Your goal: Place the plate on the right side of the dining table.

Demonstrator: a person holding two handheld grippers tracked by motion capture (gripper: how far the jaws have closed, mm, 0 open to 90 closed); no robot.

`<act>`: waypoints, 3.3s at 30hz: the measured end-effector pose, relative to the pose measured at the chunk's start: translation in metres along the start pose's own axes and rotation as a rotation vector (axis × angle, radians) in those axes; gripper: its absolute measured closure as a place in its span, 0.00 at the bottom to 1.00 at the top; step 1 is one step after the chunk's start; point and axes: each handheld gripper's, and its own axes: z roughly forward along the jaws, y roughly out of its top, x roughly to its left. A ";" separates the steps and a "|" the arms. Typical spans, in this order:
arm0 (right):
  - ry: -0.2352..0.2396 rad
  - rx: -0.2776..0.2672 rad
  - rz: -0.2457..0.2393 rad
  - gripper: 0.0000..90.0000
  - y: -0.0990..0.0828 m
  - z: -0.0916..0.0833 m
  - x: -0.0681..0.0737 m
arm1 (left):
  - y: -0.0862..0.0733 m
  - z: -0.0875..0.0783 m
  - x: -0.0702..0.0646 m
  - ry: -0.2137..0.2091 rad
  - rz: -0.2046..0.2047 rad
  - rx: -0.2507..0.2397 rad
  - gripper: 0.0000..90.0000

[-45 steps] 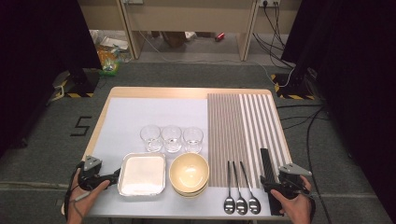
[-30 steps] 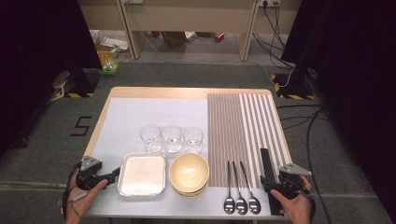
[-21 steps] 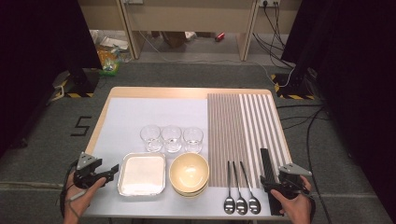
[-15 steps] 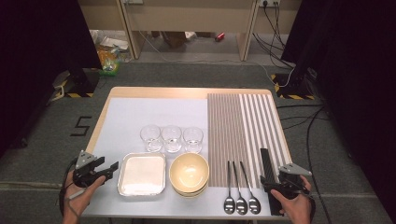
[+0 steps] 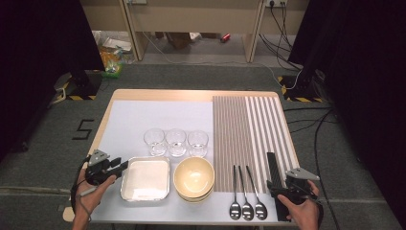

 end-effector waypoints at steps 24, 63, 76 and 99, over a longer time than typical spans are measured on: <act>-0.001 -0.001 -0.001 0.16 0.000 0.000 0.000 | 0.007 0.021 -0.004 -0.009 0.013 0.052 0.93; -0.002 -0.001 -0.001 0.16 0.000 0.000 0.000 | 0.012 0.002 0.004 -0.004 -0.004 0.069 0.83; -0.002 -0.001 -0.002 0.16 0.000 0.000 0.000 | 0.013 0.001 0.015 -0.061 -0.114 0.116 0.91; -0.002 -0.002 -0.002 0.16 0.000 0.000 0.000 | 0.015 0.003 0.018 -0.098 -0.180 0.112 0.93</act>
